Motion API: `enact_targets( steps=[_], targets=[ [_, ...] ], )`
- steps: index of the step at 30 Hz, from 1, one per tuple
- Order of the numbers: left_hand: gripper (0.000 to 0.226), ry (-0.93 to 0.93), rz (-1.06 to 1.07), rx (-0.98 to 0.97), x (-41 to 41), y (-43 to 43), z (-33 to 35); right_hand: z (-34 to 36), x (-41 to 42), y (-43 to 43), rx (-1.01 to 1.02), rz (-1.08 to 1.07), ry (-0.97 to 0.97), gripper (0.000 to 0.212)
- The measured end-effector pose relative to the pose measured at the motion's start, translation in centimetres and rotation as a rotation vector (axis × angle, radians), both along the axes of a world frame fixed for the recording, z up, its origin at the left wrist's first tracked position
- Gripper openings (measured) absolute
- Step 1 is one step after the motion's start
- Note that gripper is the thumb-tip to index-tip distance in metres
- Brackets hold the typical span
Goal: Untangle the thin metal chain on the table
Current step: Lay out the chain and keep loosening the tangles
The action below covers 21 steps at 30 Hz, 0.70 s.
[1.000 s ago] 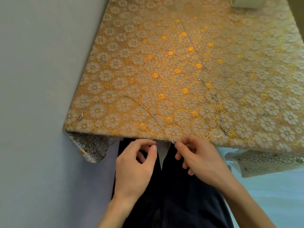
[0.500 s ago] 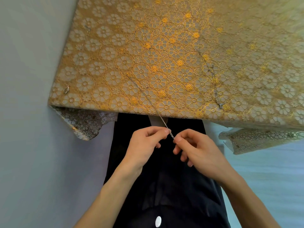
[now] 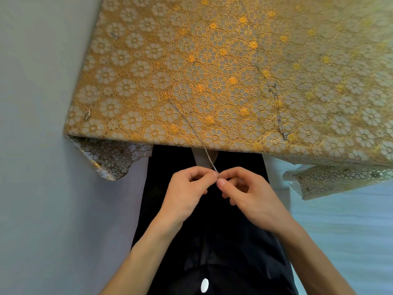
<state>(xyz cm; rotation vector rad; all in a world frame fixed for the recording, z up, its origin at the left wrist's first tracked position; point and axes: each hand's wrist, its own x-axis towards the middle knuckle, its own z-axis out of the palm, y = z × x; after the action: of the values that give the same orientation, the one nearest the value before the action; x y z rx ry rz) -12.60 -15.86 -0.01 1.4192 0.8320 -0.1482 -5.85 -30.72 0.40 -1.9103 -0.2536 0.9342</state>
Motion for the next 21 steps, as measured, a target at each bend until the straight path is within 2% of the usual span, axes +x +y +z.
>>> enact_targets(
  steps=[10, 18, 21],
  targets=[
    [0.011, 0.038, 0.038, -0.026, -0.9, 0.2, -0.2, -0.1, -0.5, 0.5, 0.016, -0.009, 0.065, 0.013],
    [0.010, 0.004, 0.028, 0.022, -1.3, 0.0, 0.0, 0.0, -1.2, 0.7, 0.040, -0.198, 0.137, 0.014],
    [0.012, -0.004, 0.055, -0.028, -1.3, -0.1, 0.0, 0.3, -1.6, 1.0, 0.062, -0.232, 0.181, 0.016]
  ],
)
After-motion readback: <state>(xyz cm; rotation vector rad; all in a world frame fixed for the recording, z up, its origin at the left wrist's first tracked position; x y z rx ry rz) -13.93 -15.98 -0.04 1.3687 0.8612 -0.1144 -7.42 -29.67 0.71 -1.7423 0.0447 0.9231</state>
